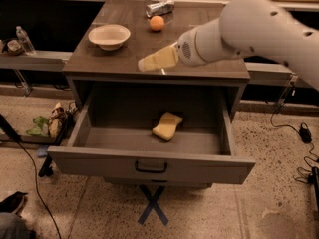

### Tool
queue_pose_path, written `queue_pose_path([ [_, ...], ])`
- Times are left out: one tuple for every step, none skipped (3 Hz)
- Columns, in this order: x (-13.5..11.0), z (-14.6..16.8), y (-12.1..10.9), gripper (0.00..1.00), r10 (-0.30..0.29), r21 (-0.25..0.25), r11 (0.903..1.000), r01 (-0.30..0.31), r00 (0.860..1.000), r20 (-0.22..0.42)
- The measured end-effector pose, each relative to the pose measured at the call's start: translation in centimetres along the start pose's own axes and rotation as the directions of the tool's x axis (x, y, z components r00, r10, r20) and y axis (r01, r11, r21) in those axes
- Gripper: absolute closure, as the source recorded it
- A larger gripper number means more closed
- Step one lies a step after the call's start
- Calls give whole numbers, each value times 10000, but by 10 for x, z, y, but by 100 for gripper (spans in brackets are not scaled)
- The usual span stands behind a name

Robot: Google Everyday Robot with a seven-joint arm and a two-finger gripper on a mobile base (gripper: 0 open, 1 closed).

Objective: Place sponge into top drawer

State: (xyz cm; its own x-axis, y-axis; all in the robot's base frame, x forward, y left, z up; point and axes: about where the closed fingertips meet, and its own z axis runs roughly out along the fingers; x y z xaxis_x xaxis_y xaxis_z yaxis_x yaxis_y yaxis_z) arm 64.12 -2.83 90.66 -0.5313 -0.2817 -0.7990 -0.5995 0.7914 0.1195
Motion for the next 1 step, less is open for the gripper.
queue_pose_path([
  [-13,-8,-2,0,-342,175,9993,338,9991,245],
])
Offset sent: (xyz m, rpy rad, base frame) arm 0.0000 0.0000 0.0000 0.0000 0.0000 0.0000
